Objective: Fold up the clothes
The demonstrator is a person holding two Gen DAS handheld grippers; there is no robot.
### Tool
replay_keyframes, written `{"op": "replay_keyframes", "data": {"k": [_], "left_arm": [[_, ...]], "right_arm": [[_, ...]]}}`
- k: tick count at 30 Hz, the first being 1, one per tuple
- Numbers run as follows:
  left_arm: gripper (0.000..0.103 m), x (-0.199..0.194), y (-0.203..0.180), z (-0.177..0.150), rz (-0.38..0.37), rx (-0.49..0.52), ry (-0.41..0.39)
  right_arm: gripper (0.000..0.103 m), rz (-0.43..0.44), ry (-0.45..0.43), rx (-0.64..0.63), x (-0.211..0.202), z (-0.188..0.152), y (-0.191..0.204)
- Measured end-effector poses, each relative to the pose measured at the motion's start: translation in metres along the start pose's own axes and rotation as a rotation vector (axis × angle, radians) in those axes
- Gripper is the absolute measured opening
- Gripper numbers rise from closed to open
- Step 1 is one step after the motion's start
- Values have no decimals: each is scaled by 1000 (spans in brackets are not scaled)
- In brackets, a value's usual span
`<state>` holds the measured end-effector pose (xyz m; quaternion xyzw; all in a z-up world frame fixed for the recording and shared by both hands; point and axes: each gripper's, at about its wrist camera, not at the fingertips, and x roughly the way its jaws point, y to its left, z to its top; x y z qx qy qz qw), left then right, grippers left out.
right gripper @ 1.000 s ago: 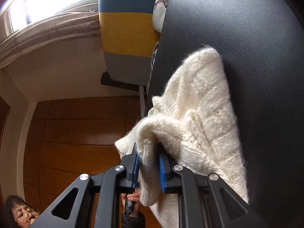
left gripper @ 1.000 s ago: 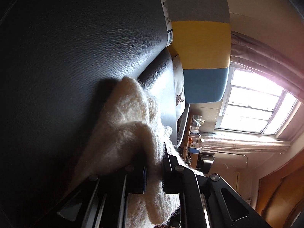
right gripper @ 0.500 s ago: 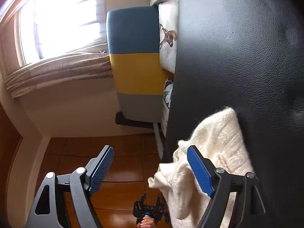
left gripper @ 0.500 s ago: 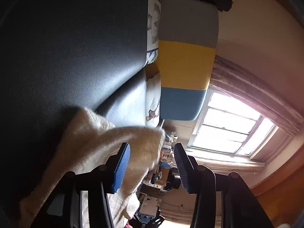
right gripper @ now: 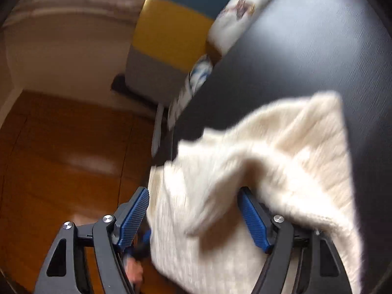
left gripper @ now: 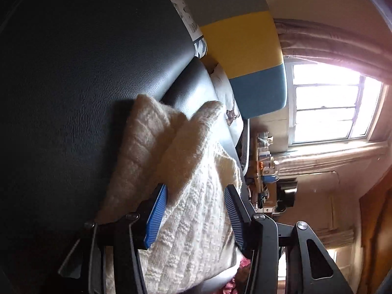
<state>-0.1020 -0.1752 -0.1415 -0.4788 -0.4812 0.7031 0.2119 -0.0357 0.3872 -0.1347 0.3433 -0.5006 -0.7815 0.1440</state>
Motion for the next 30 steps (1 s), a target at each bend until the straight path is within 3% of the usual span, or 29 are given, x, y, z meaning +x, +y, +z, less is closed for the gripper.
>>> {"op": "replay_keyframes", "data": {"k": [4,7,9,13,15,16,20,25,27,30], "left_arm": [[47,-11,13,0,66,2,-29],[46,-23,28,0,134,-36,-41],[46,-33,35,-5,141,-51,-57],[46,-49,19,-19,120,44,-89],[46,-51,2,-28,102,128,-89],[47,-49,-8,-34,96,180,-75],[50,-24,-35,-60,118,347,37],[48,-6,-18,-81,247,408,116],[47,-8,-13,-86,255,403,134],[47,-14,-22,-91,254,418,133]], "right_arm": [[78,30,-42,-14,-34,6,-1],[78,-54,-1,-85,-46,-11,0],[78,-64,39,-115,-48,-27,1],[78,-77,100,-199,-34,-45,14],[78,-170,157,-234,-26,-59,9],[78,-214,185,-252,-22,-65,7],[77,-174,258,-301,-23,-84,8],[63,-180,326,-333,-51,-115,5],[62,-196,337,-329,-61,-120,8],[63,-277,263,-449,-66,-118,43]]}}
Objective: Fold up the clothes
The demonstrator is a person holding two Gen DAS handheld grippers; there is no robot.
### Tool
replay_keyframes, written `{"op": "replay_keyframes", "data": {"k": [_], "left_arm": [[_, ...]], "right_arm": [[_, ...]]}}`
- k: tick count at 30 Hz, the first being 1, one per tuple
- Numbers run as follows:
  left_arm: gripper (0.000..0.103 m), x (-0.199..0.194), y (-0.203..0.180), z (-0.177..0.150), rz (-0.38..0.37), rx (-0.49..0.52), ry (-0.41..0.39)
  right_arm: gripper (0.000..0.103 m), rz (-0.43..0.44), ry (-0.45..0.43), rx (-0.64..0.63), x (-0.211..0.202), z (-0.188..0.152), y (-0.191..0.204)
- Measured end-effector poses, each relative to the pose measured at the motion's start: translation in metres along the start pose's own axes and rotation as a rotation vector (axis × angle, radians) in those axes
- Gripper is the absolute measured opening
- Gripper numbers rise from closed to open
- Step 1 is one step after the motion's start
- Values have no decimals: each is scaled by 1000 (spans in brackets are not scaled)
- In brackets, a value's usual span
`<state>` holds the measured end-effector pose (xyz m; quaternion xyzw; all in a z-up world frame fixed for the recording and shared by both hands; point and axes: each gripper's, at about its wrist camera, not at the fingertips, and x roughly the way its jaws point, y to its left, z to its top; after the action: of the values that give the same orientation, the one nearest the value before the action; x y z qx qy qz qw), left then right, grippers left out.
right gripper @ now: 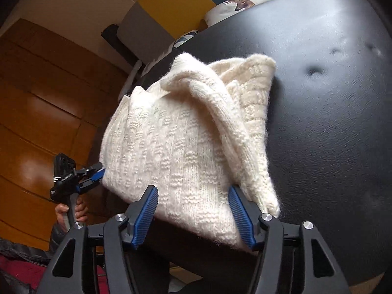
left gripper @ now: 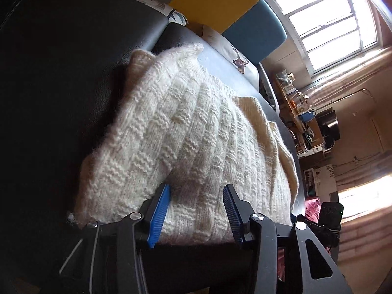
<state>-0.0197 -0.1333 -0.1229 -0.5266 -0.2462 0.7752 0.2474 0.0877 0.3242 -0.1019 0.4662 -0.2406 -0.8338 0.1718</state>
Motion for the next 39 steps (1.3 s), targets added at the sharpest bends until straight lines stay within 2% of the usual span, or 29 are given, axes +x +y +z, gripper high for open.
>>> {"op": "replay_keyframes", "data": {"k": [3,6,8,11,13,15,19,21,23,27,29,32,36,39], "left_arm": [[48,-3,-22,3,14,72,-33],[53,9,-41,17,-9,117,-48],[53,20,-53,27,-14,142,-50],[54,39,-67,40,-2,190,-41],[55,53,-69,45,34,216,-13],[55,65,-69,49,64,238,12],[55,61,-64,48,32,238,4],[55,55,-64,51,16,242,-8],[55,50,-76,58,21,314,-50],[59,48,-110,78,29,523,-132],[59,61,-124,92,58,610,-128],[59,90,-132,113,119,680,-90],[59,123,-125,123,221,763,-18],[59,137,-115,123,260,773,18]], "right_arm": [[64,-89,-132,-206,-11,18,45],[64,-306,-203,-452,9,34,80],[64,-433,-186,-591,37,46,89],[63,-557,-80,-741,76,55,88],[62,-639,-25,-768,108,64,77],[61,-716,2,-743,122,77,56],[61,-704,-51,-497,104,106,10],[61,-627,-86,-415,89,110,6],[62,-550,-120,-334,73,113,3],[63,-253,-126,-293,63,110,28],[63,-160,-78,-296,74,108,39],[63,-155,-24,-334,98,111,51],[63,-155,53,-258,132,128,42],[63,-211,77,-210,156,139,34]]}}
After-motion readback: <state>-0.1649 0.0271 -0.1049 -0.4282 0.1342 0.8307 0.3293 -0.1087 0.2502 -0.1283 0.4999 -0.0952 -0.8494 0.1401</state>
